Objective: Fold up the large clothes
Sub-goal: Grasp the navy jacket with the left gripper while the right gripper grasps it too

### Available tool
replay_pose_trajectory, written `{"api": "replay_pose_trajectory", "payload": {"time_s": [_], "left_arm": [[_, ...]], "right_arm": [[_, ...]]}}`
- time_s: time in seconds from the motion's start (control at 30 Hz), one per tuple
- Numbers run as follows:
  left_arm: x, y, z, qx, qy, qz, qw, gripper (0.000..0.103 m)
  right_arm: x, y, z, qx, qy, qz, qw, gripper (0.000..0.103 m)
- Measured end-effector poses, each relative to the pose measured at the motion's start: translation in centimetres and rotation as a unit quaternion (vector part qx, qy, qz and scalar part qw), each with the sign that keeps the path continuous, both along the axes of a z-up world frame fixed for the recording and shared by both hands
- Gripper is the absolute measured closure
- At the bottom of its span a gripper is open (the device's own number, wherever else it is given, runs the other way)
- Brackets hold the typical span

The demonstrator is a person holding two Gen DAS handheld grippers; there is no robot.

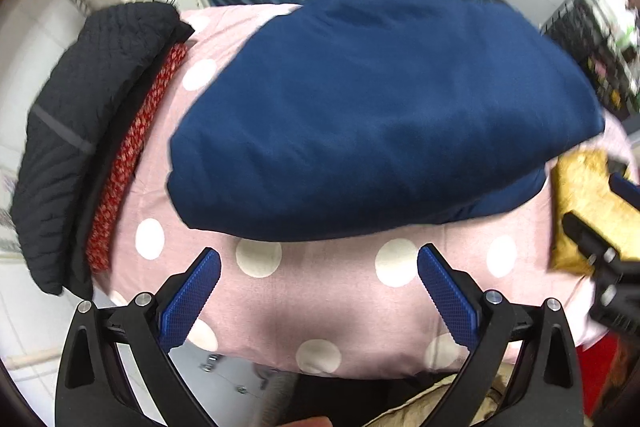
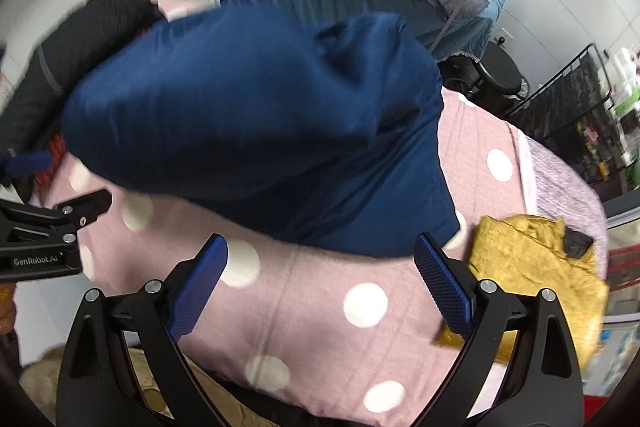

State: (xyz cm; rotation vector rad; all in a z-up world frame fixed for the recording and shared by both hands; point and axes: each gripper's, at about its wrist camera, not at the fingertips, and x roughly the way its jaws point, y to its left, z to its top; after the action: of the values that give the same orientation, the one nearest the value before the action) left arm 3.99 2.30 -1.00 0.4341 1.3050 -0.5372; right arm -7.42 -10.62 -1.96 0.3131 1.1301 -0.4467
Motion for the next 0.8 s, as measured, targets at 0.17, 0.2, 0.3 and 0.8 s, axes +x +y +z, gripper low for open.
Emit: {"api": "replay_pose_trajectory", "payload": {"time_s": [0.17, 0.2, 0.3, 0.8], "left_arm": [[6.3, 4.2, 2.3, -0.055, 0.015, 0.082, 0.9949, 0.006], [7.3, 4.5, 2.7, -0.055, 0.005, 0.093, 0.9941, 0.006], [11.5, 4.1, 2.0, -0.073, 0.021, 0.1, 0.9921, 0.006], [13.3, -4.0, -7.0, -0.001, 0.066, -0.031, 0.9973, 0.033]], "right_arm": [[0.3, -7.1, 1.5, 0.058, -0.057, -0.062, 0.995, 0.01], [1.0, -8.7, 1.5, 0.082, -0.067, -0.068, 0.992, 0.01], [3.8, -11.5, 0.6, 0.136, -0.071, -0.073, 0.985, 0.01], [10.2, -14.0, -7.8, 0.109, -0.013, -0.063, 0.992, 0.089]]}}
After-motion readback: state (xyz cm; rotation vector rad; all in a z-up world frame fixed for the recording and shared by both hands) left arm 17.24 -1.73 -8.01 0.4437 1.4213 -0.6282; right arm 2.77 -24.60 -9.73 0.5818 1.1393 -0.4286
